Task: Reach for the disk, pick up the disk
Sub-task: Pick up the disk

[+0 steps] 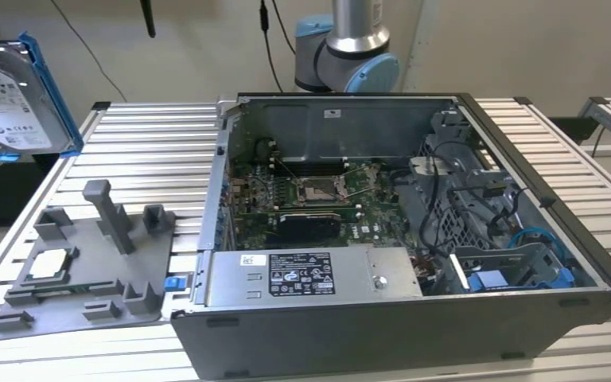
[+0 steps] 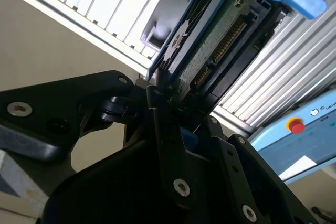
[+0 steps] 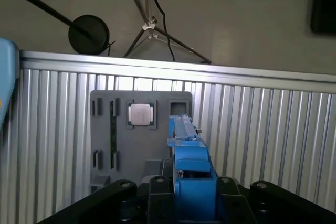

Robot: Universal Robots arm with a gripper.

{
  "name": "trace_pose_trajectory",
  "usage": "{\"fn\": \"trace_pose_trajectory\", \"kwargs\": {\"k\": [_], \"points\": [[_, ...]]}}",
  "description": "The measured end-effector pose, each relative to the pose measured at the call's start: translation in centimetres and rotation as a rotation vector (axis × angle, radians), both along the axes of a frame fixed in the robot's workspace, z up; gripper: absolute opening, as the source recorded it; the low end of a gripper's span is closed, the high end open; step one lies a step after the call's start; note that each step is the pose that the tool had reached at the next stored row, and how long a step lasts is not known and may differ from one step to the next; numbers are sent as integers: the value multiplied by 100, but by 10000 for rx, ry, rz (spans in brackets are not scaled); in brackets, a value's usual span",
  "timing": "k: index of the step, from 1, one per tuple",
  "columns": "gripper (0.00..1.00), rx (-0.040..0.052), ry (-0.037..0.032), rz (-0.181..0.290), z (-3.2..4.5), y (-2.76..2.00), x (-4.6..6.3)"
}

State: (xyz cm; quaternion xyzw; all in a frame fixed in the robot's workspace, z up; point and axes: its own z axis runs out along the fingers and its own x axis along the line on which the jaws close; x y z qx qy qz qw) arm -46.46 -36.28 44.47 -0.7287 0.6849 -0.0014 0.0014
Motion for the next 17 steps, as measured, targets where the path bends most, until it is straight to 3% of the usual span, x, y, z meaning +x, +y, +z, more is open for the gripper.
{"fn": "trace_pose_trajectory", "kwargs": {"k": [6,17], "points": [[0,0,0,-1,121,0,0],[0,5,-48,-1,126,1,2]]}}
